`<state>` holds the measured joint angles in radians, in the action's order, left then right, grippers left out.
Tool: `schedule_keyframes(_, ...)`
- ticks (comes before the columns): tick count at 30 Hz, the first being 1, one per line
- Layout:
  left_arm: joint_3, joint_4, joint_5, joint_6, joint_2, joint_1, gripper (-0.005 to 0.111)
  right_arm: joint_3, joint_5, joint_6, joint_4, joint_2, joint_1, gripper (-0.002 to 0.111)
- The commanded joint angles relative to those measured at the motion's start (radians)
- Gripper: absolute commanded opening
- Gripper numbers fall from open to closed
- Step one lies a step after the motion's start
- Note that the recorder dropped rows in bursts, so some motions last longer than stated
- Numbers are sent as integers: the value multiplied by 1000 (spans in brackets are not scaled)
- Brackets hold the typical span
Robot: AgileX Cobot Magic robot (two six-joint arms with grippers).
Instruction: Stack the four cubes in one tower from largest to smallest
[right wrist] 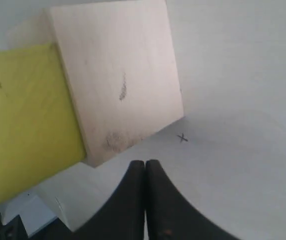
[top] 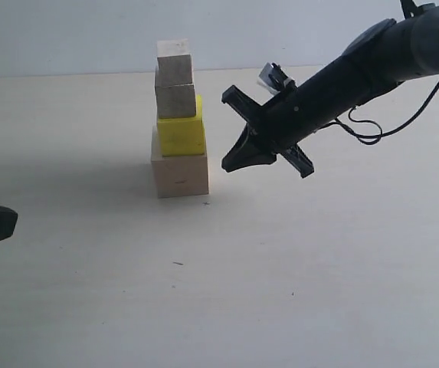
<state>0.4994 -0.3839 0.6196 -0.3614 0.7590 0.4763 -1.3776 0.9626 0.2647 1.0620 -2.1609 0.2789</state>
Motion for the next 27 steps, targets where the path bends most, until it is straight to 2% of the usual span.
schedule_keyframes(1, 1, -11, -10, 2, -7, 3, 0, 4, -27, 31, 55, -3, 0, 0)
schedule_keyframes(10, 1, -14, -10, 2, -7, 3, 0, 4, -82, 43, 66, -3, 30, 0)
schedule_keyframes(27, 1, -16, -8, 2, -7, 3, 0, 4, -74, 41, 66, -3, 47, 0)
